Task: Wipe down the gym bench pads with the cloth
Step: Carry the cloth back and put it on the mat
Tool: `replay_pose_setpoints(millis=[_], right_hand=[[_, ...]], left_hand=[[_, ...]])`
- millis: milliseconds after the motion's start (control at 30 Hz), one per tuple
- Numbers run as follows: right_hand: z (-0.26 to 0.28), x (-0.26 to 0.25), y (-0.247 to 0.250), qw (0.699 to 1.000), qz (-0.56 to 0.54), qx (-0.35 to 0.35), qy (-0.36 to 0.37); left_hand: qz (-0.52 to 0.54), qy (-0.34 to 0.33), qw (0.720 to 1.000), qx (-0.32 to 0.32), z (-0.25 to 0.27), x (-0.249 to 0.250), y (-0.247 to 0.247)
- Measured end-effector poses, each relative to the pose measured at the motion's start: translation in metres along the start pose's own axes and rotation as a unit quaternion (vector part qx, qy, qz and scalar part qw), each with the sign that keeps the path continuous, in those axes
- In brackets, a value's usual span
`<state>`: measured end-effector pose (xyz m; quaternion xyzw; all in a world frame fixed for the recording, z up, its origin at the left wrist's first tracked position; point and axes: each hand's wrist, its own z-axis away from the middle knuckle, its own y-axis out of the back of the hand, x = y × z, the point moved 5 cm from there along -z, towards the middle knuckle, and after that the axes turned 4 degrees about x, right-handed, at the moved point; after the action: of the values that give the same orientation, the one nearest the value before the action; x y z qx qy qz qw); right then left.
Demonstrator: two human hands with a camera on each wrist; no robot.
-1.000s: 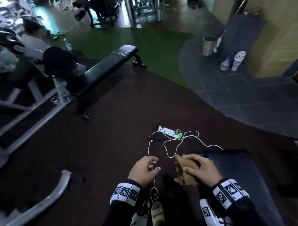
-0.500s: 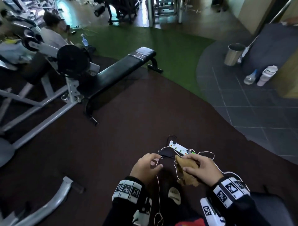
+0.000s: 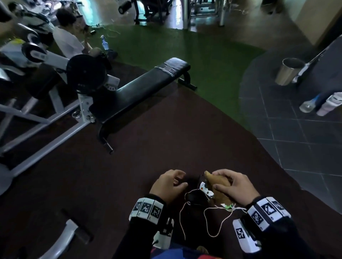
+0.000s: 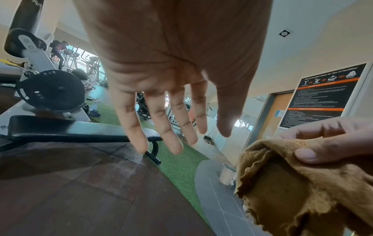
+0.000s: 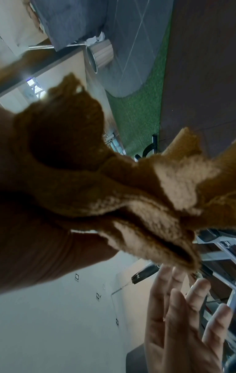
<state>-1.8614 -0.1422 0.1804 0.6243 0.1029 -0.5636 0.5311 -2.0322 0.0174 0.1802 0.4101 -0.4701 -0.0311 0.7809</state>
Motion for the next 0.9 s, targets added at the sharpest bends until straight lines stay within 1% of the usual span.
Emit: replay_pose_setpoints(millis=[167, 300, 400, 500, 667, 800, 900], right_hand=[[-0.092, -0.019, -0.004, 1.0, -0.013, 0.024, -0.007], [-0.168, -0.04, -0.008, 0.998, -0.028, 0.053, -0.027], [-0.216, -0.056, -0.007, 0.996, -0.041, 0.076, -0.038], [-0.255, -0.062, 0.0, 0.993, -0.056, 0.087, -0.063], [-0.31, -0.058, 0.028, 0.988, -0.054, 0.107, -0.092], [-0.357, -0.042, 0.064, 0.983, -0.051, 0.136, -0.109], [-0.402, -0.024, 0.101, 0.982, -0.046, 0.143, -0.117]], left_hand=[[-0.006, -0.009, 1.0, -0.02, -0.096, -0.011, 0.04], [-0.039, -0.031, 0.998, -0.035, -0.177, -0.023, 0.082], [-0.047, -0.052, 0.996, -0.053, -0.233, -0.025, 0.109], [-0.051, -0.061, 0.994, -0.076, -0.284, -0.022, 0.125], [-0.043, -0.075, 0.991, -0.103, -0.363, 0.001, 0.128], [-0.044, -0.095, 0.986, -0.133, -0.43, 0.034, 0.114], [-0.049, -0.107, 0.981, -0.151, -0.492, 0.063, 0.098]])
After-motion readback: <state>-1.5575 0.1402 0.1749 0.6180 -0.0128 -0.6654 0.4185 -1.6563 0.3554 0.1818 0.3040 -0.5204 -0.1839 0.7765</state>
